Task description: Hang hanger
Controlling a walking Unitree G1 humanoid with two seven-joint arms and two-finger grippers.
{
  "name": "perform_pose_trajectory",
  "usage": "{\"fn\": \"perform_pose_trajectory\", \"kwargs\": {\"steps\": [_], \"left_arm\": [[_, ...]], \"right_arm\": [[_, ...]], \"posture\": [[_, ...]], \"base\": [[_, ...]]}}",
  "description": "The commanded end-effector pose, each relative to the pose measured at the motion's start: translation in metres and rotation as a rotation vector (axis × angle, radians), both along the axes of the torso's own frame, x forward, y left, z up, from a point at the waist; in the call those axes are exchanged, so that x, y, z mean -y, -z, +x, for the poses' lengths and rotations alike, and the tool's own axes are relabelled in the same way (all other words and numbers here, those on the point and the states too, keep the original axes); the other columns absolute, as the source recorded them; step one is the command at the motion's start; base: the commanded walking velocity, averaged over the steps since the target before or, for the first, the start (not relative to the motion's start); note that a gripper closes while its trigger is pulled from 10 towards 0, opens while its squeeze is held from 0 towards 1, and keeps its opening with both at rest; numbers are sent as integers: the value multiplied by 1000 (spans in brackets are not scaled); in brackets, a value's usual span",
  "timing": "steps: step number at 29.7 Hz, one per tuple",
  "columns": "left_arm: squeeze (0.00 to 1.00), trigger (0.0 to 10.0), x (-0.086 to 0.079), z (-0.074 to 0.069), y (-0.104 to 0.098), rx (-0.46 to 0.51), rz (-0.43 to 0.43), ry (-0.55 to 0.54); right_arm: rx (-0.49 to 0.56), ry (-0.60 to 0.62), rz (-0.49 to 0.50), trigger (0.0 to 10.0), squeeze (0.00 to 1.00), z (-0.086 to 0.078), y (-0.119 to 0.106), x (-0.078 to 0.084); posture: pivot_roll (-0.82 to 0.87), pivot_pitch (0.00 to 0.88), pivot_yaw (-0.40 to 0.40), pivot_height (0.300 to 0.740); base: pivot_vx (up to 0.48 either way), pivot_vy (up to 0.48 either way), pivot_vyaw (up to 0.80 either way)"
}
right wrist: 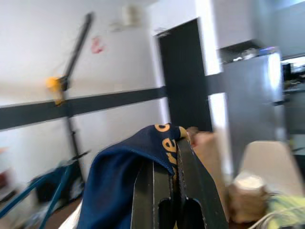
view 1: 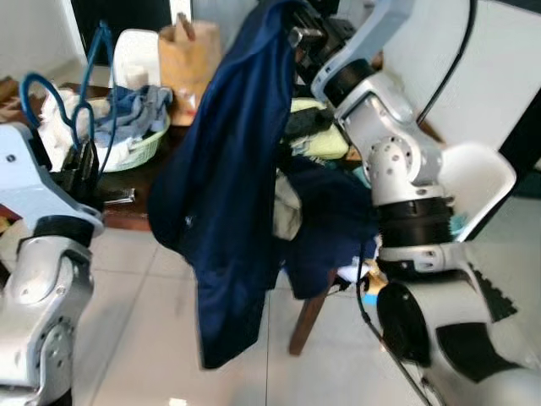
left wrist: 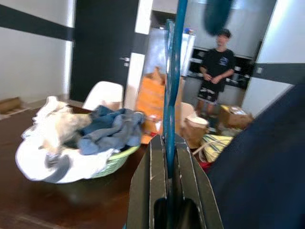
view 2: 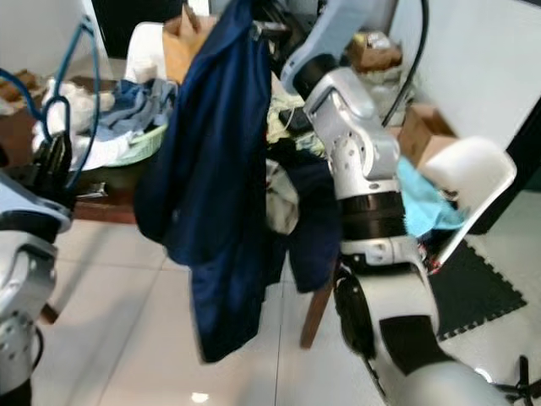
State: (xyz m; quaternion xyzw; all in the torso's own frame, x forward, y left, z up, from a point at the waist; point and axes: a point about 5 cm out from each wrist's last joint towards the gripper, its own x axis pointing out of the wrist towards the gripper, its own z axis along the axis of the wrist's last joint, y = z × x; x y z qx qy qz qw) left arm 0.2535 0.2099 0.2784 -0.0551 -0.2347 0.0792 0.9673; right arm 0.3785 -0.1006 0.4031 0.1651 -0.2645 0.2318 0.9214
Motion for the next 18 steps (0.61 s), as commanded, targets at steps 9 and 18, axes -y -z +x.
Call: {"fn": "perform_pose_trajectory", "kwargs": {"steps": [9,18], "left_arm": [[0,10000,5,3,3,-10,-1,-27],[0,10000,9,5,8,-36,-17,-20]], "right_arm": [[-33,253,-40,10000,0,12,-8,11],[-62,519,-524,10000,0,30,41,7]], "posture": [[70,0,-74,740],[64,0,-71,740]], "base": [[480,0,0],[475,0,0]]}}
